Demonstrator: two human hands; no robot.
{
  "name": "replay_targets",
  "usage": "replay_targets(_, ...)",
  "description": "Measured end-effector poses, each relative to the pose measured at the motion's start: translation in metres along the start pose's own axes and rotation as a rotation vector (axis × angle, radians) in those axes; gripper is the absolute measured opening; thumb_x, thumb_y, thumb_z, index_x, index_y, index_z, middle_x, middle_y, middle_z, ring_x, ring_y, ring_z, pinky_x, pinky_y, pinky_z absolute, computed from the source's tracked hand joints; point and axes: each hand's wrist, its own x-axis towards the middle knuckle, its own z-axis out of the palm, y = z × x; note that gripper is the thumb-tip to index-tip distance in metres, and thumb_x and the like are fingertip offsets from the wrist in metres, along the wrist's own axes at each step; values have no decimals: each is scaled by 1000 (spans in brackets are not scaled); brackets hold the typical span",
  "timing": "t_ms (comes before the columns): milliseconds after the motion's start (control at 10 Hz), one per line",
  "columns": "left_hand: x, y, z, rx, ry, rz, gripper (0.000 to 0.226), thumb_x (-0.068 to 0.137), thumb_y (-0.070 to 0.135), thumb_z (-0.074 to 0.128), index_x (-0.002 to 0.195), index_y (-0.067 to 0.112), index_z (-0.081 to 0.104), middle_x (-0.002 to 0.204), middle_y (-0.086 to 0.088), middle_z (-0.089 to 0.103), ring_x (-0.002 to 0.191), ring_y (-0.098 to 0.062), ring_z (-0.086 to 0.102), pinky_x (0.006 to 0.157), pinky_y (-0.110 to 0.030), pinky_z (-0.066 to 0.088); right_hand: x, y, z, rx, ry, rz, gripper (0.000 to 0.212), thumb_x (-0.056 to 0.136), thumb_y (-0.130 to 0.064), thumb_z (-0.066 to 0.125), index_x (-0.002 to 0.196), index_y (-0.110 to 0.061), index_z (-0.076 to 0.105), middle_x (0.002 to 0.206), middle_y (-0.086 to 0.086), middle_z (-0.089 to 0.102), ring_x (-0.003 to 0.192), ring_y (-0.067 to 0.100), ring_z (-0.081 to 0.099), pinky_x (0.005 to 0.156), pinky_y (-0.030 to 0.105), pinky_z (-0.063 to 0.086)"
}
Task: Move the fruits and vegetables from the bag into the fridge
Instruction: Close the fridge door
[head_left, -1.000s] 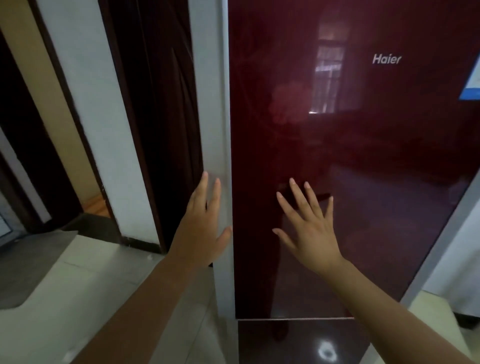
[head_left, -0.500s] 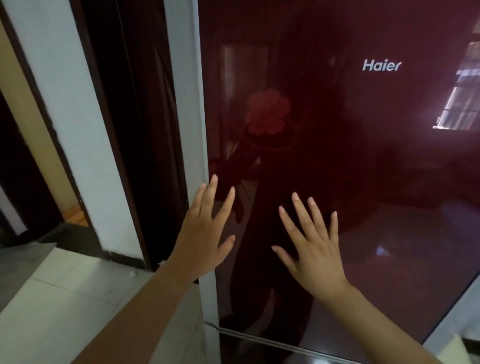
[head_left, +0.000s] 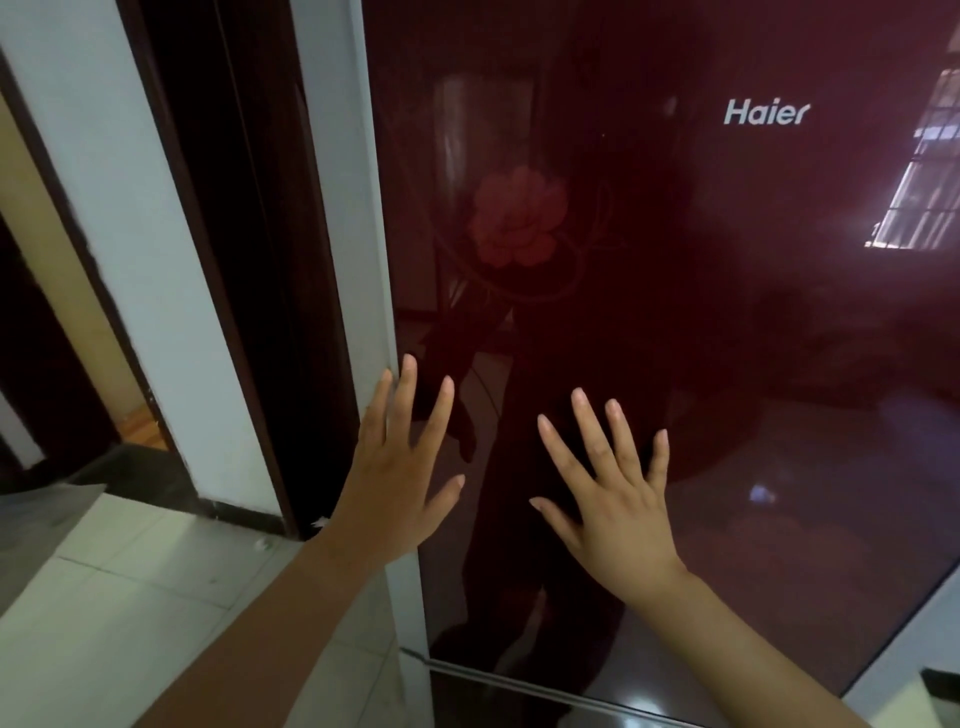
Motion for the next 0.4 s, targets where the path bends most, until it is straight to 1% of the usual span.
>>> replay_targets(100, -2, -1, -11, 19, -45, 16, 89, 82, 51, 50, 150, 24, 0, 156, -14, -15, 144, -34, -7, 111, -53, 20, -1, -2, -11, 54, -42, 8, 81, 80, -49, 61, 147, -28, 21, 158, -1, 0, 145, 21, -5, 107, 55, -3)
replay_targets(200, -7, -3, -30, 28, -105, 21, 85, 84, 50, 51, 149, 32, -2, 156, -7, -20, 145, -29, -8, 110, -56, 18, -3, -6, -29, 141, -68, 13, 76, 84, -47, 57, 147, -25, 21, 158, 0, 5, 145, 21, 1, 111, 53, 2)
replay_targets(300, -16, -1, -54, -23, -75, 34, 82, 86, 47, 53, 148, 36, 0, 158, -5, -13, 145, -28, -4, 110, -60, 17, -7, -10, -54, 229, -58, 27, 75, 86, -47, 53, 148, -24, 18, 158, -1, 6, 145, 20, 1, 113, 51, 8)
replay_targets(400, -28, 1, -83, -50, -44, 50, 76, 84, 56, 38, 147, 39, -1, 157, -1, -14, 144, -23, -10, 112, -58, 13, -13, -15, -86, 260, -27, 45, 75, 86, -47, 54, 147, -24, 17, 158, -4, 6, 145, 18, 1, 114, 48, 10)
